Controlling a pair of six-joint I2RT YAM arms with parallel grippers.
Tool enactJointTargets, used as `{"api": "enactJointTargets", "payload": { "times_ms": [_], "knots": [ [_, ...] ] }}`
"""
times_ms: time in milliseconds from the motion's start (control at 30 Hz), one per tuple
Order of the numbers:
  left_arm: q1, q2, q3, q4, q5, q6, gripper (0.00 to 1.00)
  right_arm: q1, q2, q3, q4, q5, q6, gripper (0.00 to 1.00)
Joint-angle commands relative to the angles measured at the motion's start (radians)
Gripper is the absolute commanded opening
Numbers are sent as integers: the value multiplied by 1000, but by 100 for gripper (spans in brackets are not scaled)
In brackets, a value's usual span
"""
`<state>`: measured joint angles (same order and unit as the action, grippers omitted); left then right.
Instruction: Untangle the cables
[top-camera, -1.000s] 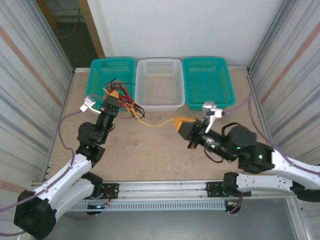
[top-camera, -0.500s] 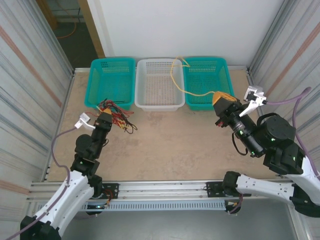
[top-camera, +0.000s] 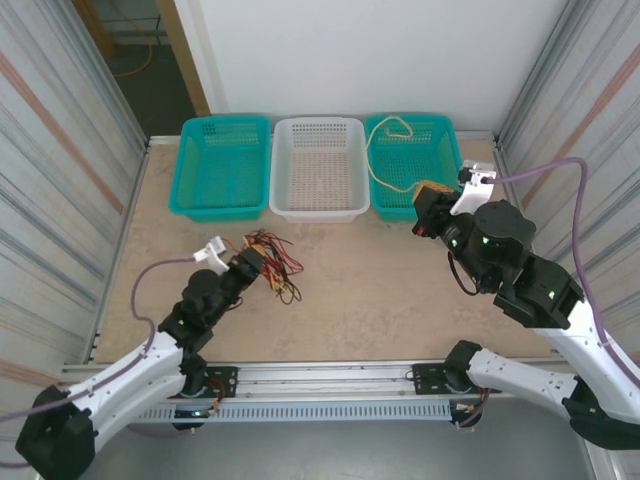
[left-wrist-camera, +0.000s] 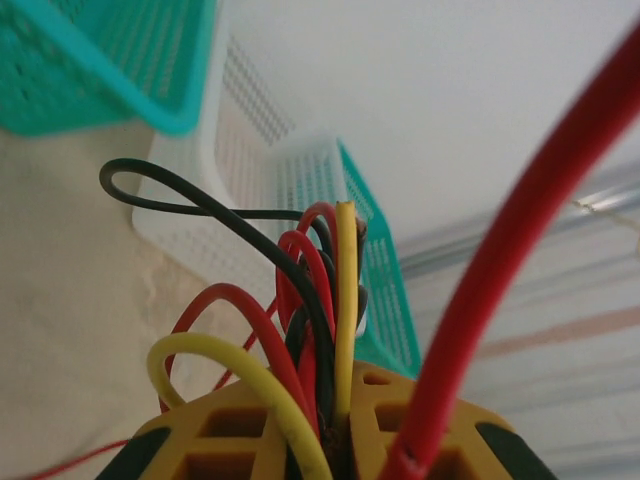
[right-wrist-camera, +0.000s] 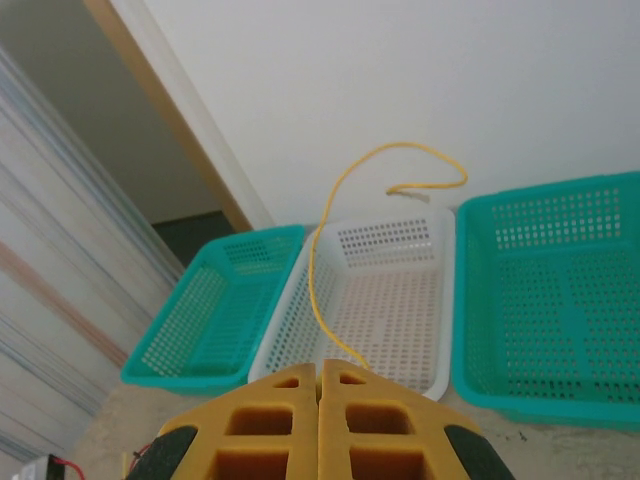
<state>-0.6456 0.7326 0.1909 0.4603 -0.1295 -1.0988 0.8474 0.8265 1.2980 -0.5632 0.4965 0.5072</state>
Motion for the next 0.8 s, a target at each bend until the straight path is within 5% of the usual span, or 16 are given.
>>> {"api": "enactJointTargets", "payload": {
  "times_ms": [0,200,433,533,667,767],
  "knots": [
    [-35,80,47,87,-54,28,0,-16,-8,-21,-10,-44,43,0],
    [-73,275,124,121,-7,24,2,-24,-11,-50,-12,-83,62,0],
    [-107,368,243,-20,76,53,89,-24,-18,-81,-9,-111,67,0],
    [-109,320,279,-144,77,75,99,-24,-18,-85,-9,-128,60,0],
    [-104,189,355,-365,45,171,99,-24,-14,-87,-10,-145,51,0],
    [-64,109,445,-484,133,263,93,-24,-7,-97,5,-176,50,0]
  ]
}}
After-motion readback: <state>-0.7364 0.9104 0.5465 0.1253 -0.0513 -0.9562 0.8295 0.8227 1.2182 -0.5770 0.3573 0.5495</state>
